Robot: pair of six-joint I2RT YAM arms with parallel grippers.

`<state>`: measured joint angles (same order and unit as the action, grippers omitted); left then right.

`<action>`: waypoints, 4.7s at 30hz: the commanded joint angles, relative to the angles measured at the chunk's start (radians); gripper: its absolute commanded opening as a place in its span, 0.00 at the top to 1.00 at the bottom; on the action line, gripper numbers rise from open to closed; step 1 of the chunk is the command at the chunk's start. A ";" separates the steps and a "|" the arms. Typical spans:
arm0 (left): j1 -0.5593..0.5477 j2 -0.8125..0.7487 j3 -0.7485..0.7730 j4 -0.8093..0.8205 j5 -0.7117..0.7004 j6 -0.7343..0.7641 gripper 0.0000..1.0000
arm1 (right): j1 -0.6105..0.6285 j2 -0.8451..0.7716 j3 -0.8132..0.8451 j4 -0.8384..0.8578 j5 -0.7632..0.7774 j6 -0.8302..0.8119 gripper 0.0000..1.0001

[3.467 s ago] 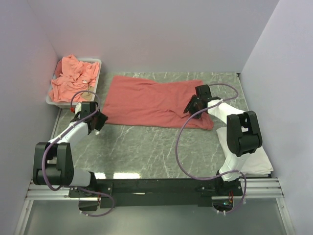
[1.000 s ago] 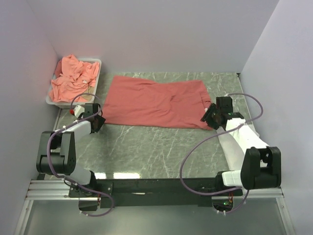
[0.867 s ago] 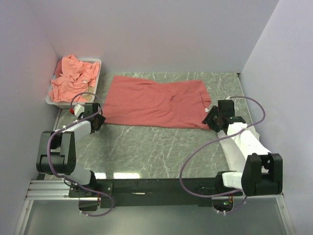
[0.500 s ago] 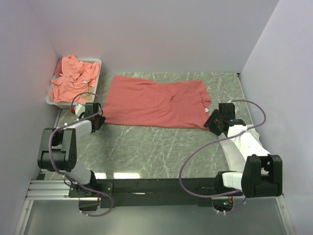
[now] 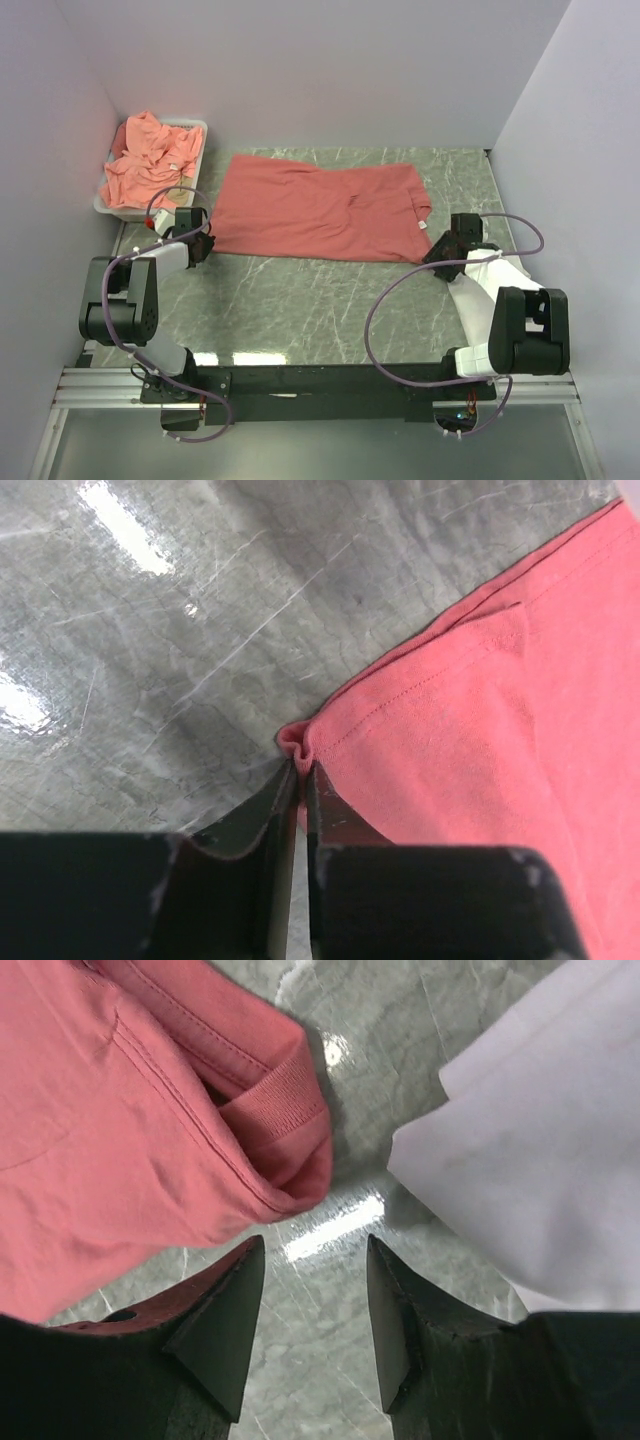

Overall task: Fold and stack the t-shirts
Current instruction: Fold the tshirt

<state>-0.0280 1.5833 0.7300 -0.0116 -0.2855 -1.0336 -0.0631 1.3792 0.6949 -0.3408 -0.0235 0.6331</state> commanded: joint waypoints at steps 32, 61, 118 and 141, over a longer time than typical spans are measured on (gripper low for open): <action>-0.003 0.007 0.042 0.015 0.036 0.030 0.99 | 0.031 0.121 0.097 0.140 0.069 -0.043 0.59; -0.003 0.012 0.042 0.015 0.035 0.035 0.99 | 0.096 0.020 0.158 -0.060 0.155 0.020 0.55; 0.000 -0.164 -0.001 -0.235 -0.109 -0.049 0.99 | 0.043 0.082 0.135 -0.020 0.113 0.016 1.00; 0.008 -1.028 0.000 -0.675 -0.086 -0.011 1.00 | 0.043 -0.713 0.183 -0.401 -0.069 -0.027 1.00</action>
<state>-0.0277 0.5915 0.5972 -0.6308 -0.3557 -1.0954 -0.0113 0.7086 0.7197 -0.6903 -0.0990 0.6338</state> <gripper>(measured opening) 0.044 0.011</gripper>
